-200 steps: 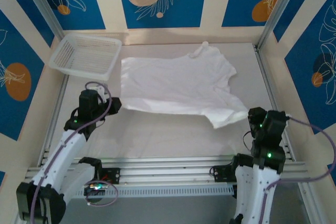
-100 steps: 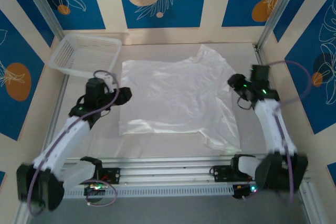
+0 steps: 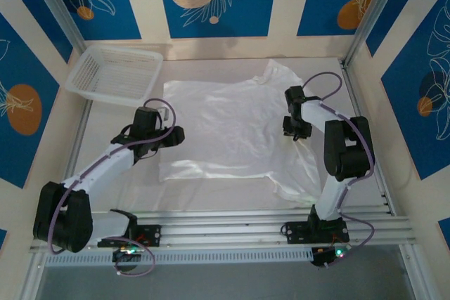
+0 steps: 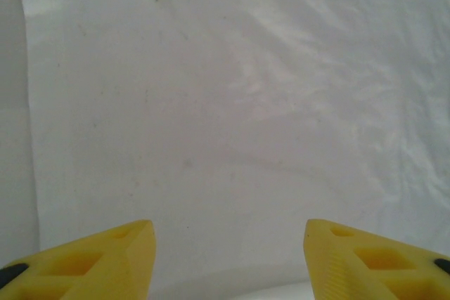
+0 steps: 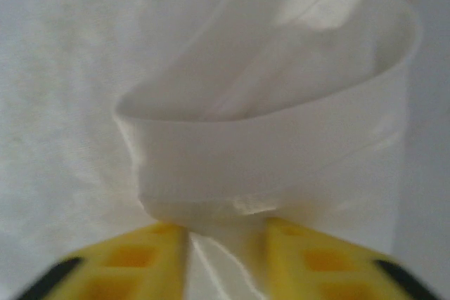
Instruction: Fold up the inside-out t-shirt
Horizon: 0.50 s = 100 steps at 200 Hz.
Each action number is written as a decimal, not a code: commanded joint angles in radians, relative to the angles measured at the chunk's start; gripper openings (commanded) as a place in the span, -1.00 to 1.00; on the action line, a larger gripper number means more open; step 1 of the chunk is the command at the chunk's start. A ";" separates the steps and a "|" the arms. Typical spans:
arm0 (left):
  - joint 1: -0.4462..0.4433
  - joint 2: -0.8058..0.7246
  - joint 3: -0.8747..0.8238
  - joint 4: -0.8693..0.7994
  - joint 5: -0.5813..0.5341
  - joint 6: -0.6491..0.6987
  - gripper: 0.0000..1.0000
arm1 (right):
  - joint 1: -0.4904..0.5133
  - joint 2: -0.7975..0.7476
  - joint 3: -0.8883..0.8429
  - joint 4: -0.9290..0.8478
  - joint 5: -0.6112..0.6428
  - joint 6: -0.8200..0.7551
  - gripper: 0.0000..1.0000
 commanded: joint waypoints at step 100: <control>-0.011 0.006 0.009 -0.019 0.007 -0.019 0.17 | -0.457 -0.398 -0.279 0.115 -0.145 0.305 -0.03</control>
